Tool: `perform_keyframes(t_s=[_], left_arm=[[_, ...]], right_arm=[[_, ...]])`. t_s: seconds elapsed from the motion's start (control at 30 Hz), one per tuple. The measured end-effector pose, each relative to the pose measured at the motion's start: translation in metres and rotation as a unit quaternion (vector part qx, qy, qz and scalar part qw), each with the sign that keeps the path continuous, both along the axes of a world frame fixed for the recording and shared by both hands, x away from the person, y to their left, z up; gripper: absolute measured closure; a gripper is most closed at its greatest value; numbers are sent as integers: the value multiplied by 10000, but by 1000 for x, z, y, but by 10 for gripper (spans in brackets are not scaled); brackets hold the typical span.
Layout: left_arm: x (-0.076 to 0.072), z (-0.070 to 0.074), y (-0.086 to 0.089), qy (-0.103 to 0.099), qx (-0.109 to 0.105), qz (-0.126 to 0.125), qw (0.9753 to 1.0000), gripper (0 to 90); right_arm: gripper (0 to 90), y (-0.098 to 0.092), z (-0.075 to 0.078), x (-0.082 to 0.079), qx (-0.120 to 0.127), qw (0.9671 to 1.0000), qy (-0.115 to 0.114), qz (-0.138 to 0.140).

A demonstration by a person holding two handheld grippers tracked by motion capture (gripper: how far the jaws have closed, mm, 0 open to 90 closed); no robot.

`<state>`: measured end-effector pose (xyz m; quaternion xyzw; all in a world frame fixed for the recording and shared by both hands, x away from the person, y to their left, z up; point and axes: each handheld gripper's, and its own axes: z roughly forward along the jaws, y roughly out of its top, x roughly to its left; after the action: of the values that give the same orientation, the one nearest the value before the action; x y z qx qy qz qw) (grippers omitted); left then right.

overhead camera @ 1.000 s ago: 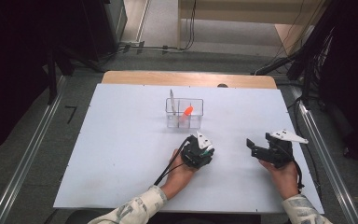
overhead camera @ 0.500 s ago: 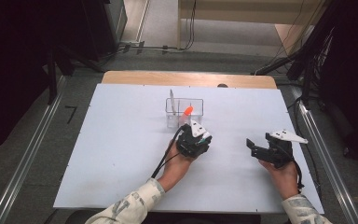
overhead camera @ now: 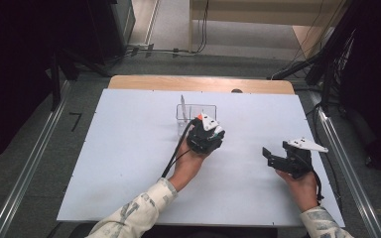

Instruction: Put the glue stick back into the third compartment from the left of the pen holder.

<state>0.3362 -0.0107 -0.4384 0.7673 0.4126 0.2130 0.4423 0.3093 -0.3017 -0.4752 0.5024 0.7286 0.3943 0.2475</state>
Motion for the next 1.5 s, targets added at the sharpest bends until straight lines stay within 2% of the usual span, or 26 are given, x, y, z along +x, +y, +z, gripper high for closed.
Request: perform_keyframes(t_s=[0.3,0.6,0.87,1.5], left_arm=[[17,13,2,-7,-92,132,9999,661],[32,22,1,10,-15,201,9998,661],[46,24,3,62,-129,349,9993,661],[78,30,-6,128,-164,481,9986,661]], right_arm=[[171,0,0,0,0,10000,-4,19],[172,0,0,1,18,10000,10,15],[172,0,0,1,19,10000,15,14],[172,-1,1,0,45,10000,-7,11]])
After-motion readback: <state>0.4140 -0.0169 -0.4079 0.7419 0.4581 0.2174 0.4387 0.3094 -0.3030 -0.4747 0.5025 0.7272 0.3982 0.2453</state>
